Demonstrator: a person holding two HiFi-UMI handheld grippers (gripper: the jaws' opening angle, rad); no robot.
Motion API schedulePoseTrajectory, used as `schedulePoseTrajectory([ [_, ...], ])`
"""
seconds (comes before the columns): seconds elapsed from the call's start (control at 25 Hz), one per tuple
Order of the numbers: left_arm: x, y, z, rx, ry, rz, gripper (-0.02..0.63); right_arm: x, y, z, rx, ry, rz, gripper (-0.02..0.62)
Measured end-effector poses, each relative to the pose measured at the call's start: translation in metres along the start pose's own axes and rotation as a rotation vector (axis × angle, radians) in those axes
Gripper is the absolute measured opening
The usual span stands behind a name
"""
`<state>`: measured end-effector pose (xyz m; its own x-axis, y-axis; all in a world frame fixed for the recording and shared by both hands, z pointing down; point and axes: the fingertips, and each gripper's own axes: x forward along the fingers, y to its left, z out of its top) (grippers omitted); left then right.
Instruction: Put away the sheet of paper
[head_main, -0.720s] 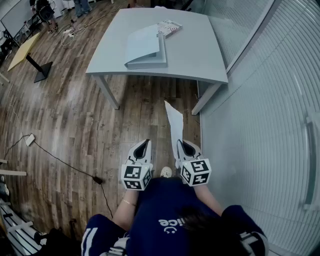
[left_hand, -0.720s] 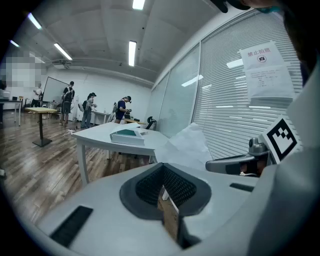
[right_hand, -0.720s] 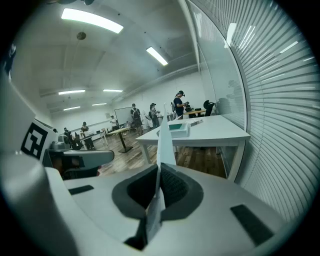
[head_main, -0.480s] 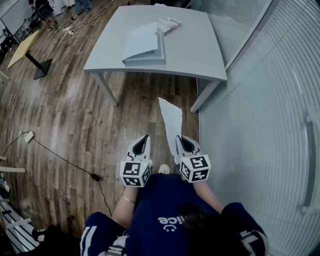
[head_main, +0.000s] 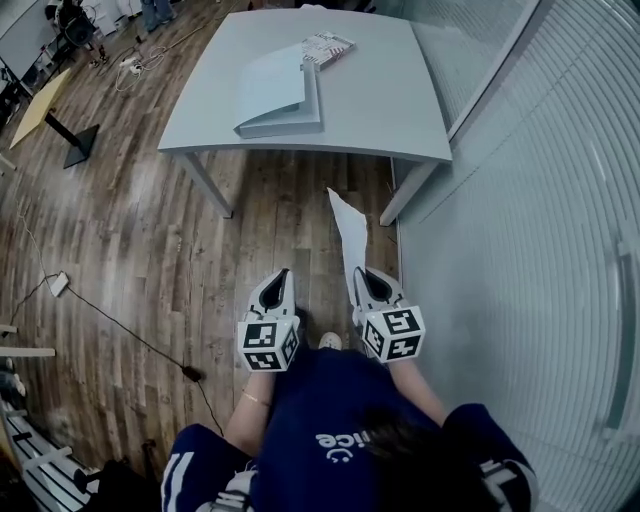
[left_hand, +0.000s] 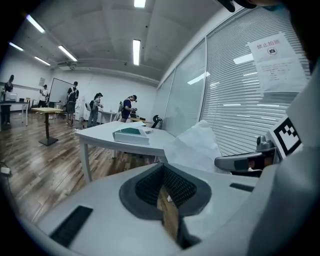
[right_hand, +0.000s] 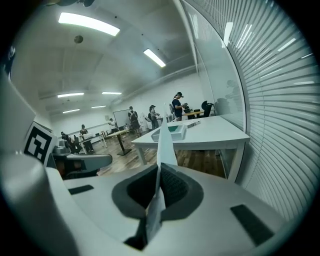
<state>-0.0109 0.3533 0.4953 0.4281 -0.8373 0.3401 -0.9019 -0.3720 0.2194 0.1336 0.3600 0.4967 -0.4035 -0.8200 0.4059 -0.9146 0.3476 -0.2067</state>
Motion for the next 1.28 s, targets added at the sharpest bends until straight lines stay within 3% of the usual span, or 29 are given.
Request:
schedulePoseTrajectory([
  [0.2, 0.039, 0.02, 0.012, 0.018, 0.012, -0.017, 0.006, 0.025, -0.017, 0.008, 0.015, 0.019, -0.047, 0.009],
  [0.72, 0.142, 0.101, 0.072, 0.097, 0.052, -0.086, 0.006, 0.127, -0.041, 0.073, 0.045, 0.009, -0.141, 0.009],
  [1.28, 0.179, 0.144, 0.095, 0.155, 0.072, -0.196, 0.006, 0.192, -0.043, 0.1, 0.088, -0.023, -0.231, 0.009],
])
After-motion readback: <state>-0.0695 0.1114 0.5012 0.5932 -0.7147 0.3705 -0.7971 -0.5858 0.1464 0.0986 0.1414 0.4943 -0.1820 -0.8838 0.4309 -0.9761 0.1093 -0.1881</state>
